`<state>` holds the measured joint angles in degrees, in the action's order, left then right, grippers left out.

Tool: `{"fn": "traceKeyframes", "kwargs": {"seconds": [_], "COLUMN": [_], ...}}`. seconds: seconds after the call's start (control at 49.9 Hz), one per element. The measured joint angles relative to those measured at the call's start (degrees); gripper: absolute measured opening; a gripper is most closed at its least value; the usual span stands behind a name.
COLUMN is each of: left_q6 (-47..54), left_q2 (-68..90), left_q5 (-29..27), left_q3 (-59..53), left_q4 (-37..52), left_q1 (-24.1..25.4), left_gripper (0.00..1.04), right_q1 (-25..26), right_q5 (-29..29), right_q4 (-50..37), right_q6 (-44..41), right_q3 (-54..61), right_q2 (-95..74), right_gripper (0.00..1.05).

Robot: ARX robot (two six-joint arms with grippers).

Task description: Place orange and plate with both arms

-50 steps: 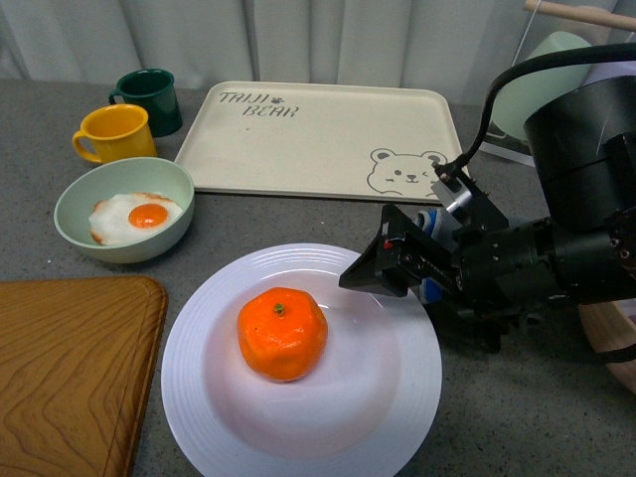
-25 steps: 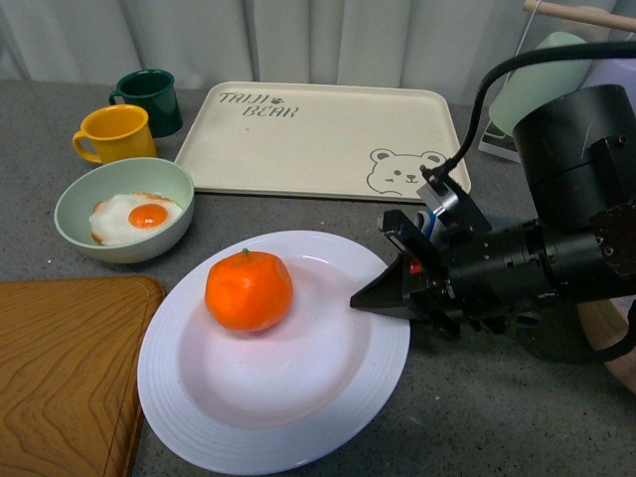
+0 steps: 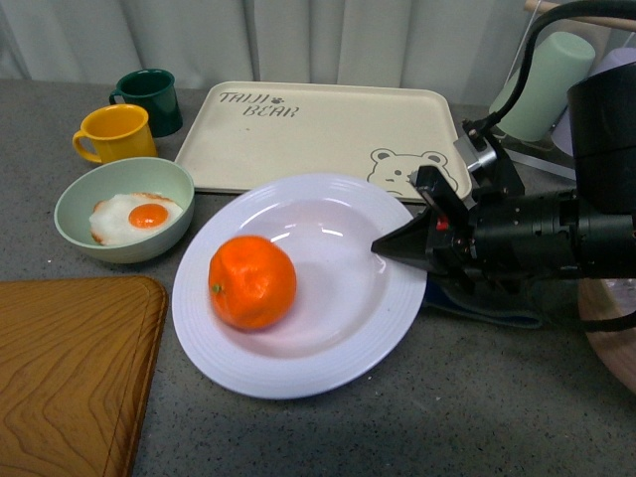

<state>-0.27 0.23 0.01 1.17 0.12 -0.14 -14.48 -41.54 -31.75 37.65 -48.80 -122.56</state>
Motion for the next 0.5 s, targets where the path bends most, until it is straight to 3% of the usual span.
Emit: {"fn": "traceKeyframes", "kwargs": {"seconds": [0.16,0.501], "left_q6": [0.0,0.0], "left_q2": [0.0,0.0], "left_q5": [0.0,0.0], "left_q3": [0.0,0.0], "left_q4": [0.0,0.0], "left_q1": [0.0,0.0], "left_gripper": [0.98,0.98], "right_q1": [0.3,1.2], "right_q5": [-1.0,-1.2], "right_q4": [-1.4,5.3], "right_q6": [5.1,8.6], "right_q3": [-5.7,-26.5], "right_q2": [-1.4,-12.2], "right_gripper": [0.03,0.03]}}
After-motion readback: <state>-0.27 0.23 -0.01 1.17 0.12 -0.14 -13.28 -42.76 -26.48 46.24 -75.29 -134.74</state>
